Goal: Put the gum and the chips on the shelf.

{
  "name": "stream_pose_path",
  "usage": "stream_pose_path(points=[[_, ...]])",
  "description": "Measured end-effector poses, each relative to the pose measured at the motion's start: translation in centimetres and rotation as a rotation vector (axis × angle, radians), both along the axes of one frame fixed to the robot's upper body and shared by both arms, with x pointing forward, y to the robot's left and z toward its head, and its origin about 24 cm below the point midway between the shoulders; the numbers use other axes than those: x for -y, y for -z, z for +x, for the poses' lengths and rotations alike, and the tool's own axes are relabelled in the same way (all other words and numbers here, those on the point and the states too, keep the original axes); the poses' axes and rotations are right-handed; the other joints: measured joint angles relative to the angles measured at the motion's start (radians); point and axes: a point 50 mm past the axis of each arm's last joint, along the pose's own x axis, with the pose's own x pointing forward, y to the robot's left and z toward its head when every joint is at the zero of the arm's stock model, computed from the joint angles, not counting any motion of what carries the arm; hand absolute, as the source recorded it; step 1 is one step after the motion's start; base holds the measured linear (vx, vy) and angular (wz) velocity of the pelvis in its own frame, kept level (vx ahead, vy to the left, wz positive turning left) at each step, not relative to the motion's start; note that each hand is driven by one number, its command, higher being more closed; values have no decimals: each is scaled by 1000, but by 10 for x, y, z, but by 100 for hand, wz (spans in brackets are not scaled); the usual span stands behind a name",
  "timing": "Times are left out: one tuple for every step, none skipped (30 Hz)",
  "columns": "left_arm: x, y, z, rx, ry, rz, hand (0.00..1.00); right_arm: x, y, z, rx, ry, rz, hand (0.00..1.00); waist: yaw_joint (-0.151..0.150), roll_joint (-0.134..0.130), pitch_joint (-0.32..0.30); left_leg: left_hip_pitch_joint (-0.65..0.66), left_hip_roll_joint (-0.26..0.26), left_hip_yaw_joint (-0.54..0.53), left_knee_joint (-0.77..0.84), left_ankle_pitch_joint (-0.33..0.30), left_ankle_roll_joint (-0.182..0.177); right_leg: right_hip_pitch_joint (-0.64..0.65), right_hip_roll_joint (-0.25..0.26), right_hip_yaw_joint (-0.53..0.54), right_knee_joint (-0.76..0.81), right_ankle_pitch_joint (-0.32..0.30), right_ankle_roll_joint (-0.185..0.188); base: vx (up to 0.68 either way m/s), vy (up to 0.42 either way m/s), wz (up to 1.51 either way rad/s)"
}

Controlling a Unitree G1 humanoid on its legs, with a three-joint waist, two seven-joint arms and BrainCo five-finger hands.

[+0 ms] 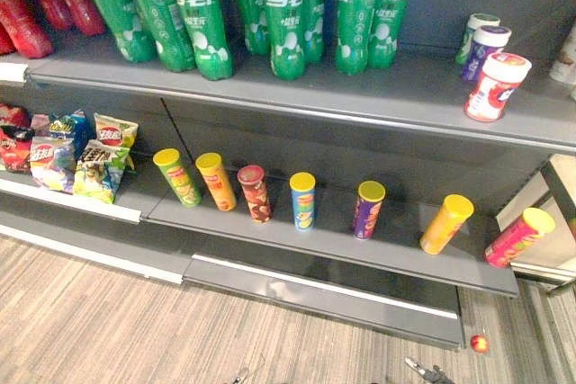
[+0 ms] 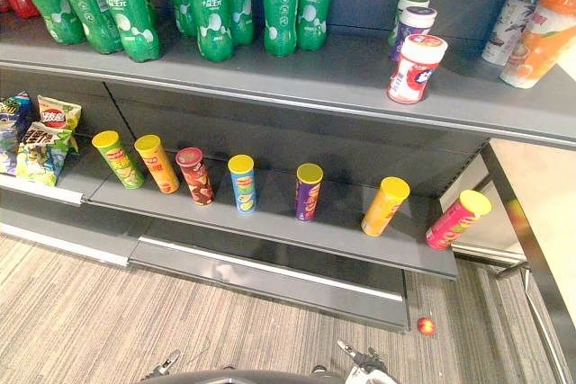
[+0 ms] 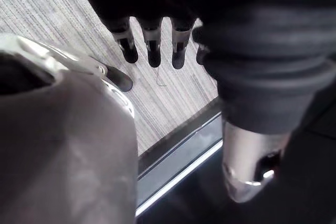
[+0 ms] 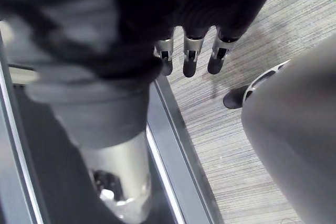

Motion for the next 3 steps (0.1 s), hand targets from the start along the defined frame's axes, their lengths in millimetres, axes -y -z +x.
stream_pose_path(points=[[0, 0, 0, -3, 1, 0, 0, 0, 0, 0, -5, -1, 2, 0, 0, -1, -1, 0, 0, 0, 0, 0, 0, 0, 0, 0, 0, 0, 0, 0, 0, 0], [-1, 0, -1, -10, 5, 1, 0, -1, 1, 0, -14, -3, 5, 0, 0, -5, -3, 1, -1, 0, 0, 2, 3, 3, -1, 0, -1, 0, 1, 0, 0, 0], [-2, 0, -2, -15, 10, 2, 0, -1, 1, -1, -16, -4, 5, 0, 0, -6, -4, 3, -1, -1, 0, 3, 5, 6, -1, -2, -3, 0, 1, 0, 0, 0]])
